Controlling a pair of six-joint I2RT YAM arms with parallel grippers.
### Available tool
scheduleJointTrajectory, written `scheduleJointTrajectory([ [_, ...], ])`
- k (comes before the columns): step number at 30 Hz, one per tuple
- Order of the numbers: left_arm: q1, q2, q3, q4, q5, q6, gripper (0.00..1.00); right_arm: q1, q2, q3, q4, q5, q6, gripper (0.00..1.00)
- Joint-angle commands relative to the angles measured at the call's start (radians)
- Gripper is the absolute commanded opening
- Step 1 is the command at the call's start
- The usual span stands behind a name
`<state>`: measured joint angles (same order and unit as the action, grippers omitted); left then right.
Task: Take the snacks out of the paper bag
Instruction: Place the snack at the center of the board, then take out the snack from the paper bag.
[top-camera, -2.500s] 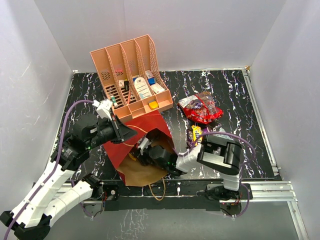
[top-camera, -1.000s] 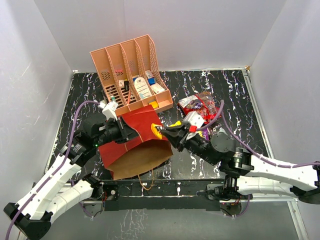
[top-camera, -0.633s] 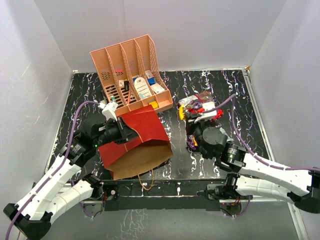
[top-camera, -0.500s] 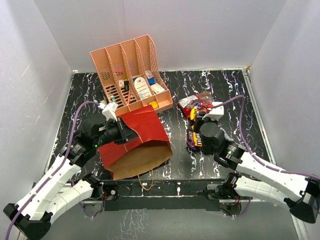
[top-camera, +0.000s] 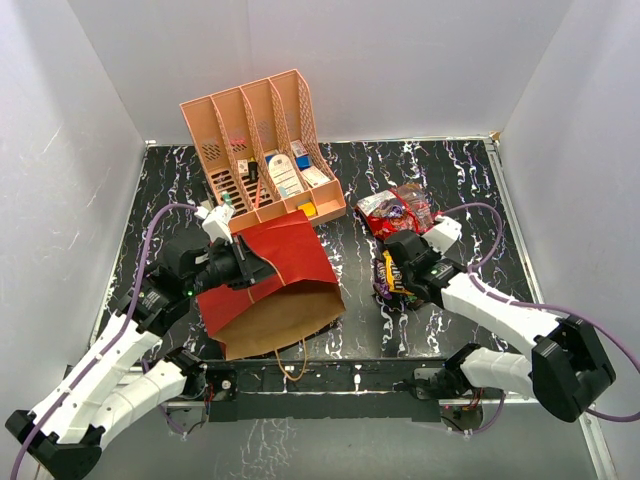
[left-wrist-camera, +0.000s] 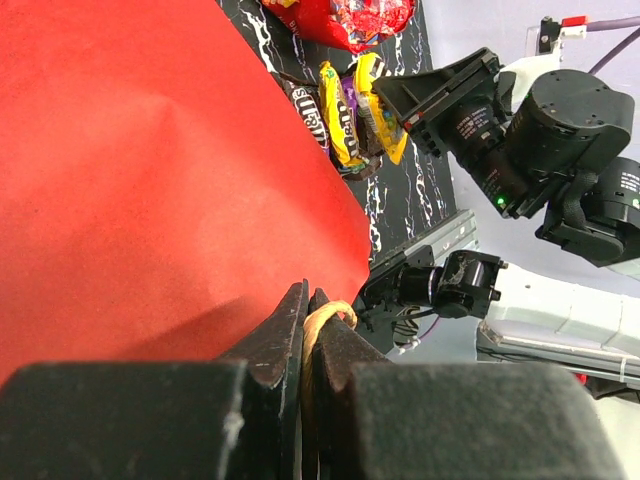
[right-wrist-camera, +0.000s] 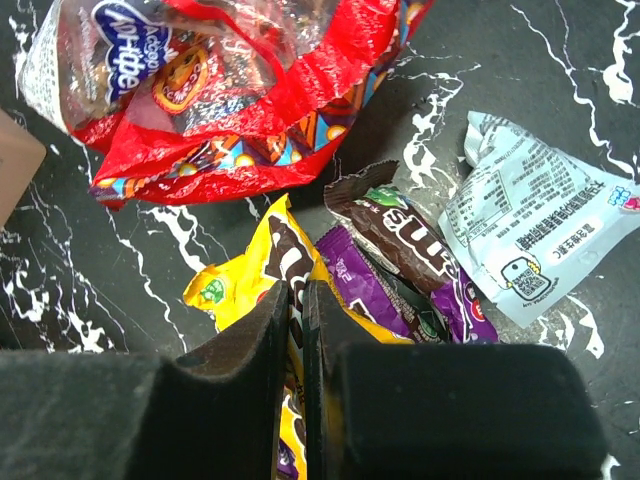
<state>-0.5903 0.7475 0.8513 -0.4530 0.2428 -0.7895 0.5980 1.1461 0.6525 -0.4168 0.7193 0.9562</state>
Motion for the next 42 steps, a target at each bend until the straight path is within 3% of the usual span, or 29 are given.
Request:
scheduleJointTrajectory([
  [1, 0.002, -0.014, 0.029, -0.001, 0.002, 0.002, 0.0, -0.014, -0.002, 0.022, 0.0, 0.068, 0.151, 0.08],
  [5, 0.002, -0.008, 0.031, 0.003, 0.007, 0.005, 0.0, -0.019, 0.0, -0.005, 0.045, 0.065, 0.142, 0.1],
  [8, 0.003, -0.005, 0.037, -0.003, 0.007, 0.011, 0.0, -0.019, -0.02, -0.001, 0.041, 0.034, 0.121, 0.28],
  [13, 0.002, -0.021, 0.033, -0.012, 0.0, 0.012, 0.0, -0.019, -0.141, 0.013, 0.041, 0.002, 0.024, 0.36],
  [17, 0.003, -0.028, 0.024, -0.008, -0.002, 0.009, 0.0, -0.019, -0.279, -0.008, 0.169, -0.114, -0.227, 0.41],
  [21, 0.003, -0.025, 0.02, 0.003, 0.005, 0.006, 0.0, -0.019, -0.388, -0.096, 0.43, -0.474, -0.484, 0.48],
  [25, 0.002, -0.026, 0.027, -0.004, 0.006, 0.004, 0.0, -0.019, -0.425, -0.11, 0.559, -1.0, -0.632, 0.49],
  [29, 0.002, -0.04, 0.028, -0.02, -0.006, 0.001, 0.0, -0.017, -0.357, -0.072, 0.706, -1.506, -0.632, 0.5],
  [31, 0.002, -0.044, 0.029, -0.024, -0.008, 0.0, 0.0, -0.005, -0.298, -0.038, 0.763, -1.65, -0.58, 0.51],
  [34, 0.003, -0.045, 0.029, -0.022, -0.008, -0.004, 0.0, 0.097, -0.229, 0.023, 0.728, -1.67, -0.616, 0.52],
  [36, 0.003, -0.044, 0.029, -0.021, -0.008, -0.006, 0.0, 0.244, -0.202, 0.071, 0.635, -1.588, -0.721, 0.53],
  [42, 0.002, -0.041, 0.038, -0.032, -0.01, -0.005, 0.0, 0.541, -0.164, 0.115, 0.49, -1.113, -0.935, 0.54],
])
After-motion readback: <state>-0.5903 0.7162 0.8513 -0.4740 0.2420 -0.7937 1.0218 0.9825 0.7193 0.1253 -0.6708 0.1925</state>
